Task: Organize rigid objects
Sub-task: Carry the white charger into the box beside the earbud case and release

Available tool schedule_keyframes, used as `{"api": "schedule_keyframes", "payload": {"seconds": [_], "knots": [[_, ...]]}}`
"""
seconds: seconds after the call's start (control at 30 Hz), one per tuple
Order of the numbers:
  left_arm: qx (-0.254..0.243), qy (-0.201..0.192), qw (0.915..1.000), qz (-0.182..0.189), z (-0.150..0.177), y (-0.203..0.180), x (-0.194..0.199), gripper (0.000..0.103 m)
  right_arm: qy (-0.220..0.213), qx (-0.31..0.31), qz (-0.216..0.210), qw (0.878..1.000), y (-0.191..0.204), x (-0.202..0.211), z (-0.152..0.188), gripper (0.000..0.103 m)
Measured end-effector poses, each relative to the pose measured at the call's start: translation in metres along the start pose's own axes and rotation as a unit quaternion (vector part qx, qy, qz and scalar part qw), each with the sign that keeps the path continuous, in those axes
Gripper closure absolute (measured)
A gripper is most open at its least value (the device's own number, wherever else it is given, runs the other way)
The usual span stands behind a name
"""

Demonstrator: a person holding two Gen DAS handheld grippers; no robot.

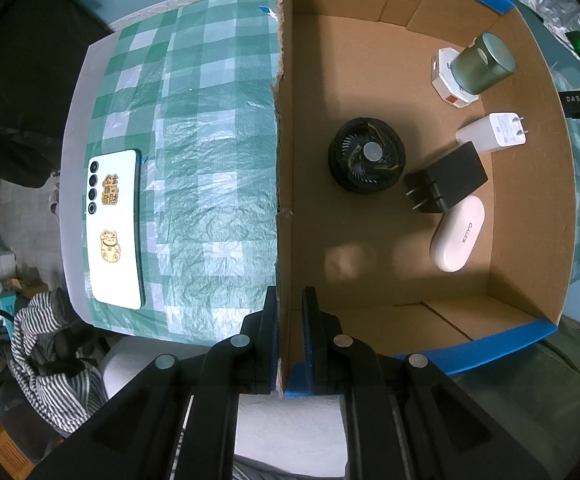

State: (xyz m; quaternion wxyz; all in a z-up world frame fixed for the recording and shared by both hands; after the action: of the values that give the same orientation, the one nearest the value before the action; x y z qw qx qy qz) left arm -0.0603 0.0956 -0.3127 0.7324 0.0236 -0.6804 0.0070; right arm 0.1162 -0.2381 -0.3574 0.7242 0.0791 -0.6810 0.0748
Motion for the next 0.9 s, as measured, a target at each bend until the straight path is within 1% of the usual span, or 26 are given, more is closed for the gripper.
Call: {"api": "schedule_keyframes", "payload": {"seconds": [0.13, 0.43, 0.7, 0.9], "knots": [[-0.001, -0.001, 1.0000, 0.000, 0.000, 0.000, 0.000, 0.093, -0.002, 0.011, -0.008, 1.000, 0.005, 0.012, 0.006, 0.054], [-0.002, -0.002, 1.0000, 0.000, 0.000, 0.000, -0.001, 0.093, -0.011, 0.047, -0.019, 0.999, 0.031, 0.045, 0.017, 0.054], [-0.003, -0.002, 1.0000, 0.000, 0.000, 0.000, -0.001, 0.093, -0.035, 0.093, -0.036, 0.994, 0.069, 0.081, 0.022, 0.054], [-0.002, -0.002, 1.0000, 0.001, 0.000, 0.000, -0.001, 0.093, -0.049, 0.129, -0.061, 0.989, 0.102, 0.108, 0.026, 0.054]]}}
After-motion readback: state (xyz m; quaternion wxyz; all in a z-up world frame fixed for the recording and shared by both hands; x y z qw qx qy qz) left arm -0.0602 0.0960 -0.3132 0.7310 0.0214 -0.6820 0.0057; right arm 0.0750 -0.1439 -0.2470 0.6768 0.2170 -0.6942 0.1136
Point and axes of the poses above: each gripper's, at about its wrist camera, not at the fingertips, and x roughly against the way its jaws point, y to its left, z to its underside, the point moved 10 cm from there along -x, roughly the way its jaws point, and after that the axes turned 5 degrees about x, right-handed, at the moved point
